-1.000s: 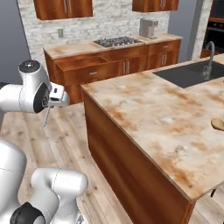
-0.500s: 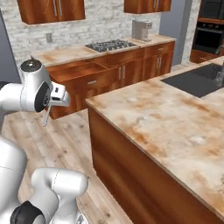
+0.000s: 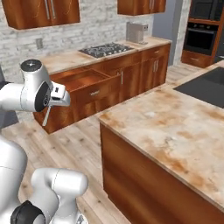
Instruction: Pick up the metallic utensils from the counter and place them in the open drawer. Make sure not to pick up any wooden utensils.
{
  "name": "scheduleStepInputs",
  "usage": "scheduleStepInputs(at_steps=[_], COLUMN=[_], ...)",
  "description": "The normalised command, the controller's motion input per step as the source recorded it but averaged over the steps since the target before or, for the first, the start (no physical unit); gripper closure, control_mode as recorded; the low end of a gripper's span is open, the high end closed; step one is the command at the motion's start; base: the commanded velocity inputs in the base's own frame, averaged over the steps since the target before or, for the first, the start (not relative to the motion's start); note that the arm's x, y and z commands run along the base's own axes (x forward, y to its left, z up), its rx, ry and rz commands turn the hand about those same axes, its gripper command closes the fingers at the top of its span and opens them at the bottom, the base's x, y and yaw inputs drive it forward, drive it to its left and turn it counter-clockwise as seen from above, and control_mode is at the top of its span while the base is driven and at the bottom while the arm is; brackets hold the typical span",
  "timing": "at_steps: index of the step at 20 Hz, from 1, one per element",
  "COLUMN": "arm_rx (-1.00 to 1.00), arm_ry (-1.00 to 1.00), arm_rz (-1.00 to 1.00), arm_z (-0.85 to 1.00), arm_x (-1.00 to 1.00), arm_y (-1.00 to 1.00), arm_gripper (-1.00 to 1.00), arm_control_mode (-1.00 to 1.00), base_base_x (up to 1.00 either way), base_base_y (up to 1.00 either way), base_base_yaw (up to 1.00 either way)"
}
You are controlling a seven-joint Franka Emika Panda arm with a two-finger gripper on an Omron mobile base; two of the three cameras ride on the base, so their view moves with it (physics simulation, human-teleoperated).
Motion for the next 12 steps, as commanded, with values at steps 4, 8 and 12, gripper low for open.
scheduleStepInputs(at_steps=[4,8,12], arm_rx=[0.0,0.0,0.0], arm_ry=[0.0,0.0,0.0], arm_rz=[0.0,0.0,0.0], arm_z=[0.0,0.0,0.0], arm_x=[0.0,0.0,0.0], arm_y=[0.0,0.0,0.0], arm_gripper=[1.0,1.0,1.0], arm_control_mode=[1.0,1.0,1.0], base_base_x=[0.65,0.76,0.8], base_base_y=[1.0,1.0,1.0], base_base_yaw=[-0.25,-0.27,-0.28])
